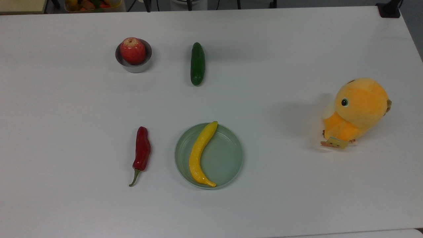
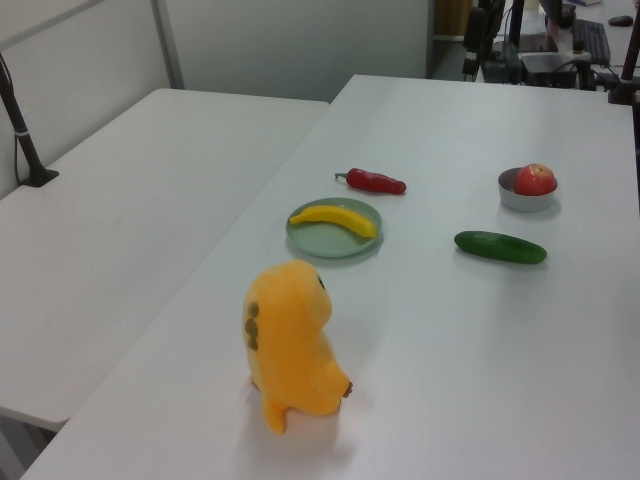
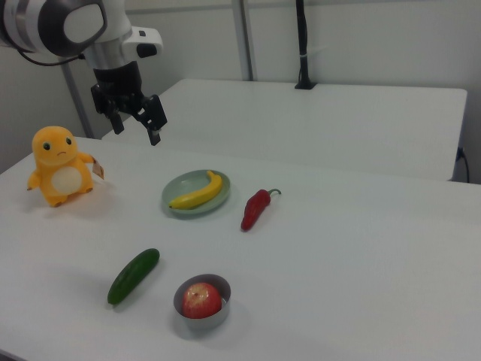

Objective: Put the cucumber on the left side of the bowl
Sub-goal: 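Move the open gripper down toward the green cucumber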

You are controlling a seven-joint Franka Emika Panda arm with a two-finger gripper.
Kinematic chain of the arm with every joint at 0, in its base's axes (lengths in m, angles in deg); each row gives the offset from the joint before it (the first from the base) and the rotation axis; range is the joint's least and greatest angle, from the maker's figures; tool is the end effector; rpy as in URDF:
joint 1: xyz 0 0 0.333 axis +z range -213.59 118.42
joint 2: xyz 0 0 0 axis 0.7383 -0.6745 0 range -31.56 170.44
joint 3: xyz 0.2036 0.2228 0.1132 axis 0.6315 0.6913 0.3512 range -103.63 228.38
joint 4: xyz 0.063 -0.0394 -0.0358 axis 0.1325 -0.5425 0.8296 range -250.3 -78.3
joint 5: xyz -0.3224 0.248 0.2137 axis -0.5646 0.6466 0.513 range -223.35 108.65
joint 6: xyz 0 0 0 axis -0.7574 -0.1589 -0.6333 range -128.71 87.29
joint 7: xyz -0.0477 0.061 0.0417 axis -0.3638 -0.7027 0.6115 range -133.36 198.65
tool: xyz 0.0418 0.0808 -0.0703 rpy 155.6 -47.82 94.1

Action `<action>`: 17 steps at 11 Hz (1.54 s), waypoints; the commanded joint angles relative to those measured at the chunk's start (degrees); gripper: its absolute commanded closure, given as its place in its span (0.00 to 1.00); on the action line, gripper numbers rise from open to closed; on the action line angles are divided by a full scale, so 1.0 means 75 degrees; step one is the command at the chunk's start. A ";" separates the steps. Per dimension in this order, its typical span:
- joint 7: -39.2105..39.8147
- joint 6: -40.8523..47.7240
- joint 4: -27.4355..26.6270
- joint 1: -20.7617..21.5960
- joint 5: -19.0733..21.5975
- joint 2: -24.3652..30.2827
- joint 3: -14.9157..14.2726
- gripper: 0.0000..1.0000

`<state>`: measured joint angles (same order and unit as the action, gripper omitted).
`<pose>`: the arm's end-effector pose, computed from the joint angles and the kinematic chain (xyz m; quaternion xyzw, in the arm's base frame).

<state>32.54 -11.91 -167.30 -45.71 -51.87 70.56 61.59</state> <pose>0.6304 0.0216 0.6204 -0.9973 -0.0044 -0.0545 0.0483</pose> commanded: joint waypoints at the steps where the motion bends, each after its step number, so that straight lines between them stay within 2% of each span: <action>1: 0.0201 -0.0207 -0.0186 0.0148 0.0043 -0.0031 -0.0106 0.00; 7: 0.0224 -0.0207 -0.0337 0.0148 0.0031 -0.0184 -0.0106 0.00; 11: 0.1581 -0.0382 -0.0853 0.0125 0.0031 -0.0640 -0.0106 0.00; 13: 0.1688 -0.1059 -0.1448 0.0172 -0.0260 -0.0723 -0.0060 0.00; 17: 0.1818 -0.1506 -0.2680 0.0300 -0.0847 -0.0782 0.0315 0.00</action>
<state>44.97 -19.51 -181.24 -44.53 -56.31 63.36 63.13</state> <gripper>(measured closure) 0.000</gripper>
